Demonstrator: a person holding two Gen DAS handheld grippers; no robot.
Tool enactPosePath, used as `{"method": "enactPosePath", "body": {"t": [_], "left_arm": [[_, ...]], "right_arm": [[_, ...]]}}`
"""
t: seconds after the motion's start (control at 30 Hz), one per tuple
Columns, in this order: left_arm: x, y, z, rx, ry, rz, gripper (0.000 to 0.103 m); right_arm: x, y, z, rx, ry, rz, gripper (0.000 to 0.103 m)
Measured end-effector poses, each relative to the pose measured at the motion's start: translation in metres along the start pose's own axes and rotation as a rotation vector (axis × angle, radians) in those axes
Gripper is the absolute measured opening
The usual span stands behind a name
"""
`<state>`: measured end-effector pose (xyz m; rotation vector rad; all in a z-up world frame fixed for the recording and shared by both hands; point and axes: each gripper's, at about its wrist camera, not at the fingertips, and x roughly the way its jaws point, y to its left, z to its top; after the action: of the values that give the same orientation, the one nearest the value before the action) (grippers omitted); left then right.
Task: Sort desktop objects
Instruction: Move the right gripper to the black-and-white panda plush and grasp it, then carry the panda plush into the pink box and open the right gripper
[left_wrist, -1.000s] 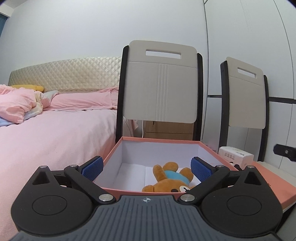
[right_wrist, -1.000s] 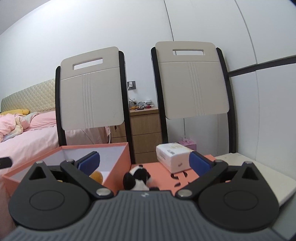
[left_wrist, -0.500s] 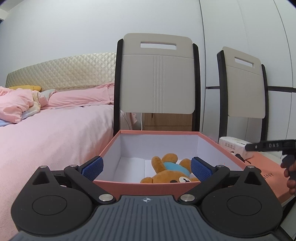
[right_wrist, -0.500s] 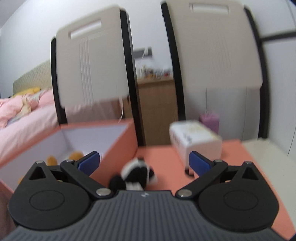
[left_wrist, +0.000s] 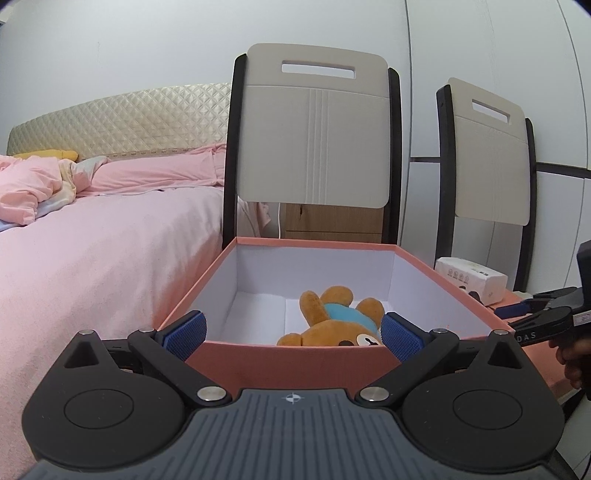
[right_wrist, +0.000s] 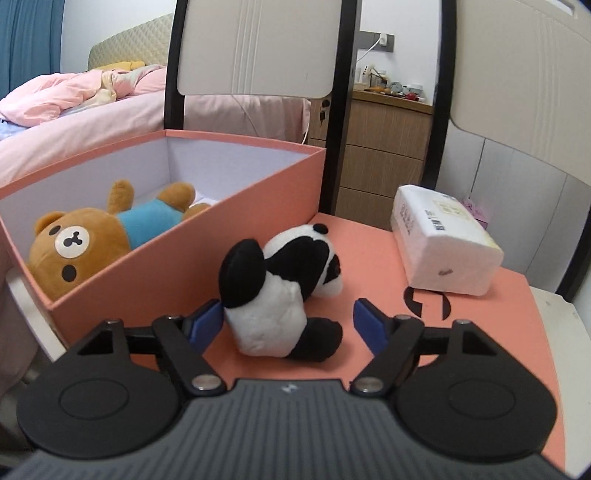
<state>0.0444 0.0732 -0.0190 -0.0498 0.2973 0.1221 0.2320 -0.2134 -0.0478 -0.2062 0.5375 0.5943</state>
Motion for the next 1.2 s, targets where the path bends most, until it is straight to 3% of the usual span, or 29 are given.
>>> {"method": "enactPosePath", "body": {"t": [0.07, 0.2, 0.23, 0.27, 0.47, 0.8, 1.03, 1.2], "left_arm": [[0.000, 0.000, 0.000, 0.001, 0.001, -0.002, 0.102], [-0.002, 0.001, 0.002, -0.011, -0.003, -0.004, 0.102], [-0.001, 0.000, 0.002, -0.013, -0.003, -0.003, 0.102], [-0.001, 0.000, 0.003, -0.012, -0.004, -0.003, 0.102], [-0.004, -0.002, 0.003, -0.006, -0.020, -0.002, 0.102], [-0.004, -0.001, 0.006, -0.017, -0.005, -0.009, 0.102], [-0.003, -0.002, 0.004, -0.014, 0.005, -0.010, 0.102], [-0.004, -0.002, 0.004, -0.019, 0.002, -0.003, 0.102]], "right_arm": [[0.005, 0.001, 0.001, -0.003, -0.001, 0.006, 0.065], [0.010, 0.000, 0.004, 0.024, -0.008, 0.017, 0.058], [0.009, -0.001, 0.005, 0.041, -0.013, 0.028, 0.043], [0.009, -0.003, 0.006, 0.069, -0.016, 0.032, 0.038], [0.001, -0.016, 0.014, 0.225, -0.042, -0.023, 0.037], [-0.023, -0.001, 0.052, 0.235, -0.201, -0.089, 0.036], [-0.046, 0.030, 0.077, 0.213, -0.307, 0.028, 0.036], [-0.042, 0.059, 0.075, 0.175, -0.269, 0.130, 0.036]]}}
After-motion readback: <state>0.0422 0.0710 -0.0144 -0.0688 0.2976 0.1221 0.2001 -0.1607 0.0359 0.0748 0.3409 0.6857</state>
